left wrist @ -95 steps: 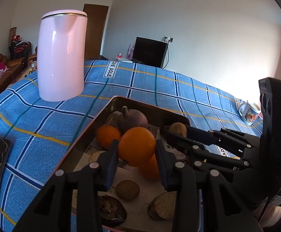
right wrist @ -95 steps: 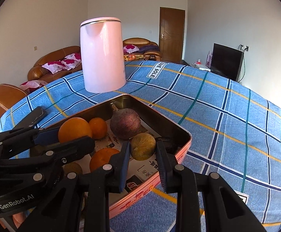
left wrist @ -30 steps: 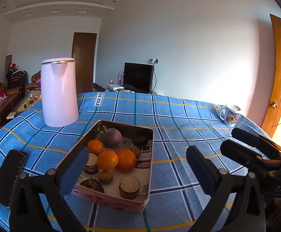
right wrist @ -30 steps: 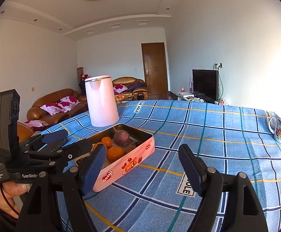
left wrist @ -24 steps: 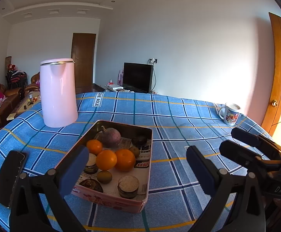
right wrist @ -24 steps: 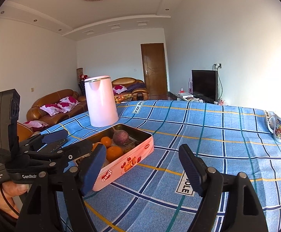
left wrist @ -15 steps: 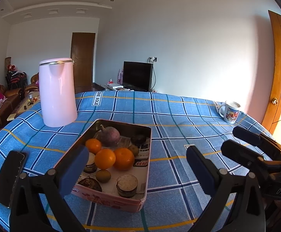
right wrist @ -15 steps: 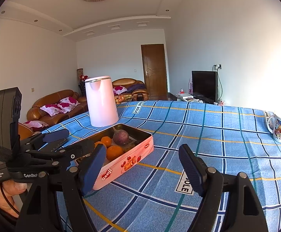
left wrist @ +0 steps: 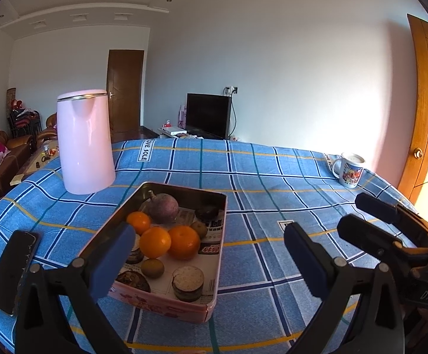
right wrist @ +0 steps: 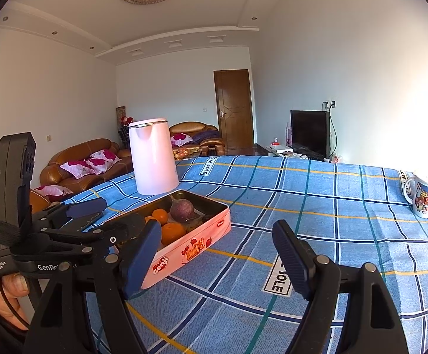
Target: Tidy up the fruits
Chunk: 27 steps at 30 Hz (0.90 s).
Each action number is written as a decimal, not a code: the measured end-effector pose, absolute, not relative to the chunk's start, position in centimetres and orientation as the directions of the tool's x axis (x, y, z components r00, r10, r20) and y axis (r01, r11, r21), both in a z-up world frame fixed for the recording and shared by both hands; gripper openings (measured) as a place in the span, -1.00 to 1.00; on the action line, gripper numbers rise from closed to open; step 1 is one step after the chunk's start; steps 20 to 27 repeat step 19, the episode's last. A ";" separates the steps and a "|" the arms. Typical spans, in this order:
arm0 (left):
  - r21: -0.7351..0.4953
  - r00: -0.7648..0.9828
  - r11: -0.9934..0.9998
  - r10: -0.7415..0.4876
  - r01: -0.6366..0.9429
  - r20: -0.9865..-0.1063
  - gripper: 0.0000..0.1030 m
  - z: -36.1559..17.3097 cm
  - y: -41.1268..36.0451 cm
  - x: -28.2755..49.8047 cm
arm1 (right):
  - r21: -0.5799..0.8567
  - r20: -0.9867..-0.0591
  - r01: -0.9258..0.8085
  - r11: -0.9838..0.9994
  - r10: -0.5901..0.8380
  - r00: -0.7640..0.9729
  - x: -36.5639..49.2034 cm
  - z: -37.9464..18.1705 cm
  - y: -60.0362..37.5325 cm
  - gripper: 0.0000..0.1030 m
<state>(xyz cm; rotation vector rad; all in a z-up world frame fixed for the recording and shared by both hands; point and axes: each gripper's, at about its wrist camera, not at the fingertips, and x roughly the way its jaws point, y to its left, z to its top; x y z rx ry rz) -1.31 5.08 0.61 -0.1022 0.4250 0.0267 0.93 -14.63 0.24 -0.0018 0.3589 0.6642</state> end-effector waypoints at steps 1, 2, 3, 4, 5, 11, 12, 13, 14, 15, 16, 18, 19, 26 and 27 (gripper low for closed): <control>-0.095 0.912 0.995 0.000 -0.043 -0.411 1.00 0.6 5.0 -1.3 | 0.112 -0.325 -0.603 0.790 0.602 0.729 0.9 0.2 -14.7 0.53; -0.098 0.912 0.994 -0.002 -0.042 -0.410 1.00 0.7 5.0 -1.4 | 0.113 -0.326 -0.601 0.791 0.601 0.730 0.9 0.2 -14.8 0.53; -0.100 0.913 0.994 -0.001 -0.043 -0.408 1.00 0.7 5.0 -1.4 | 0.113 -0.326 -0.600 0.792 0.600 0.730 1.0 0.2 -14.8 0.53; -0.100 0.914 0.994 -0.002 -0.042 -0.406 1.00 0.7 5.0 -1.4 | 0.115 -0.326 -0.598 0.793 0.599 0.731 1.0 0.1 -14.9 0.53; -0.098 0.913 0.994 -0.002 -0.042 -0.407 1.00 0.7 5.0 -1.4 | 0.117 -0.327 -0.597 0.794 0.599 0.731 1.1 0.1 -15.0 0.53; -0.097 0.910 0.994 0.001 -0.045 -0.415 1.00 0.4 5.0 -1.2 | 0.122 -0.329 -0.595 0.795 0.598 0.731 1.2 0.0 -15.1 0.53; -0.094 0.909 0.994 0.003 -0.046 -0.417 1.00 0.4 5.0 -1.1 | 0.123 -0.330 -0.595 0.795 0.598 0.731 1.1 0.0 -15.1 0.53; -0.092 0.910 0.995 0.007 -0.049 -0.415 1.00 0.4 4.9 -1.2 | 0.123 -0.330 -0.594 0.795 0.597 0.731 1.1 0.0 -15.1 0.53; -0.091 0.911 0.995 0.007 -0.049 -0.412 1.00 0.4 4.9 -1.2 | 0.123 -0.331 -0.593 0.795 0.597 0.731 1.1 0.0 -15.1 0.53; -0.092 0.911 0.995 0.005 -0.047 -0.413 1.00 0.3 4.9 -1.2 | 0.123 -0.331 -0.592 0.796 0.595 0.732 1.1 -0.1 -15.1 0.53; -0.094 0.909 0.995 0.002 -0.045 -0.418 1.00 0.3 4.9 -1.2 | 0.124 -0.333 -0.590 0.798 0.594 0.732 1.1 -0.1 -15.2 0.53; -0.094 0.908 0.995 0.000 -0.043 -0.419 1.00 0.2 4.9 -1.2 | 0.123 -0.339 -0.586 0.801 0.589 0.734 1.3 -0.2 -15.3 0.53; -0.091 0.907 0.995 0.001 -0.043 -0.421 1.00 0.2 4.9 -1.2 | 0.119 -0.342 -0.580 0.806 0.582 0.738 1.4 -0.3 -15.5 0.53; -0.091 0.907 0.995 0.001 -0.043 -0.421 1.00 0.2 4.9 -1.2 | 0.119 -0.342 -0.580 0.806 0.582 0.738 1.4 -0.3 -15.5 0.53; -0.091 0.907 0.995 0.001 -0.043 -0.421 1.00 0.2 4.9 -1.2 | 0.119 -0.342 -0.580 0.806 0.582 0.738 1.4 -0.3 -15.5 0.53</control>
